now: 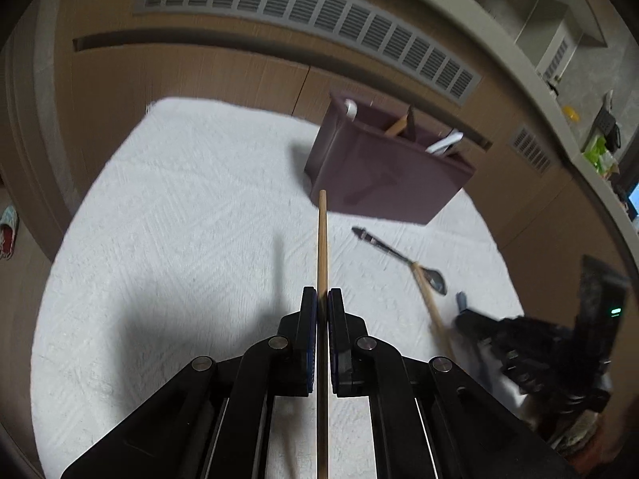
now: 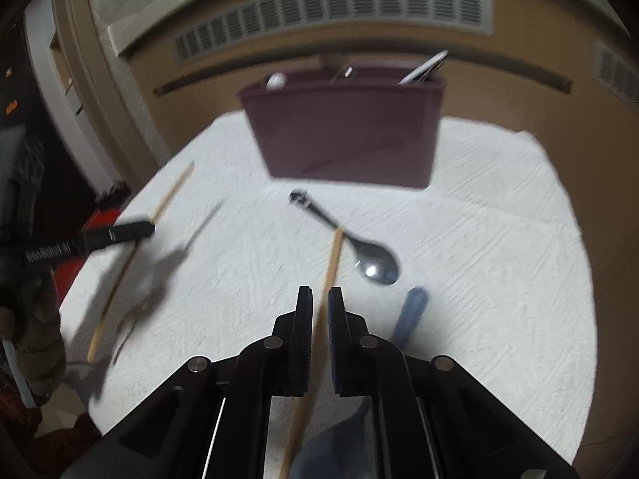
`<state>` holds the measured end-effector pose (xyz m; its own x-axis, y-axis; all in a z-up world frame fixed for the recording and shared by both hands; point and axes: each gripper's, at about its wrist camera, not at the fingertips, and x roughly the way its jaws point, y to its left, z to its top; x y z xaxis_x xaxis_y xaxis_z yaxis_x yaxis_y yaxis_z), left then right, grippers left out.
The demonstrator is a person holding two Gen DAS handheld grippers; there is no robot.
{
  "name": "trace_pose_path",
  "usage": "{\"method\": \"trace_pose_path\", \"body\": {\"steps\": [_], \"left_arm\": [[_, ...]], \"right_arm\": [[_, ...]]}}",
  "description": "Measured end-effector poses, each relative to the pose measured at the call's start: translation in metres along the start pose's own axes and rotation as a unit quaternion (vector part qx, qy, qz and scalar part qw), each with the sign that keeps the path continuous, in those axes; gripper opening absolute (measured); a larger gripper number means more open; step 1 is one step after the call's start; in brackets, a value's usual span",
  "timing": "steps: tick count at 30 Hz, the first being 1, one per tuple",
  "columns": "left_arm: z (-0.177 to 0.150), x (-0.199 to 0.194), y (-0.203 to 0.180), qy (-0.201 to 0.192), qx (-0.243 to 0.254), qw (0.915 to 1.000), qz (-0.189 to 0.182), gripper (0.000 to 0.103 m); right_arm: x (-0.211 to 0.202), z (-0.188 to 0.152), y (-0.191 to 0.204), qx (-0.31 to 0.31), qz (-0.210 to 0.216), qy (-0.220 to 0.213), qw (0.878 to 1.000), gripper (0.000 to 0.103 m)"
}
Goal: Organize utensils
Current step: 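Lift both chopsticks toward the maroon caddy with both grippers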
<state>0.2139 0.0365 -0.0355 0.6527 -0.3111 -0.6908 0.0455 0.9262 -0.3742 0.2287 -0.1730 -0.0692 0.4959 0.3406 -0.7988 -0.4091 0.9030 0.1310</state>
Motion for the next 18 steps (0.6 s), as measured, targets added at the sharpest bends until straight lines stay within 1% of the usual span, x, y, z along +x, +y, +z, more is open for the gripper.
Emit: {"method": "trace_pose_path", "body": {"steps": [3,4,7,8,9,10,11,12,14,15,17,18], "left_arm": [[0.002,-0.015,-0.005,-0.029,0.006,0.9995,-0.005,0.005],[0.003,-0.018,-0.007,-0.037,0.007,0.9993,-0.005,0.005],[0.004,-0.022,-0.010,-0.055,0.005,0.9985,-0.006,0.005],[0.006,-0.022,-0.011,-0.059,0.006,0.9982,-0.006,0.005],[0.007,-0.022,-0.013,-0.064,0.006,0.9979,-0.006,0.005],[0.009,-0.022,-0.016,-0.069,0.007,0.9975,-0.008,0.005],[0.011,-0.023,-0.019,-0.073,0.010,0.9972,-0.010,0.005],[0.014,-0.024,-0.022,-0.079,0.014,0.9968,-0.010,0.005],[0.027,-0.030,-0.032,-0.100,0.028,0.9945,-0.015,0.005],[0.037,-0.036,-0.037,-0.113,0.030,0.9928,-0.025,0.005],[0.059,-0.049,-0.050,-0.150,0.034,0.9869,-0.049,0.005],[0.074,-0.059,-0.061,-0.181,0.040,0.9807,-0.062,0.005]], "right_arm": [[0.018,0.005,0.004,-0.012,-0.040,0.014,0.999,0.014],[0.022,0.009,0.003,-0.010,-0.044,0.018,0.999,0.014],[0.039,0.016,0.002,0.000,-0.011,0.037,0.999,0.014],[0.041,0.017,0.003,-0.004,-0.013,0.034,0.999,0.013],[0.043,0.019,0.006,-0.015,-0.023,0.030,0.999,0.008],[0.043,0.021,0.008,-0.018,-0.023,0.030,0.999,0.007],[0.040,0.022,0.007,-0.013,-0.011,0.025,1.000,0.007],[0.035,0.023,0.005,-0.006,0.003,0.018,1.000,0.006],[0.017,0.027,-0.002,0.012,0.015,-0.007,1.000,0.006],[0.000,0.033,-0.008,0.029,0.031,-0.028,0.999,0.006],[-0.032,0.047,-0.013,0.043,0.059,-0.071,0.995,0.006],[-0.059,0.061,-0.014,0.038,0.062,-0.112,0.991,0.006]]}}
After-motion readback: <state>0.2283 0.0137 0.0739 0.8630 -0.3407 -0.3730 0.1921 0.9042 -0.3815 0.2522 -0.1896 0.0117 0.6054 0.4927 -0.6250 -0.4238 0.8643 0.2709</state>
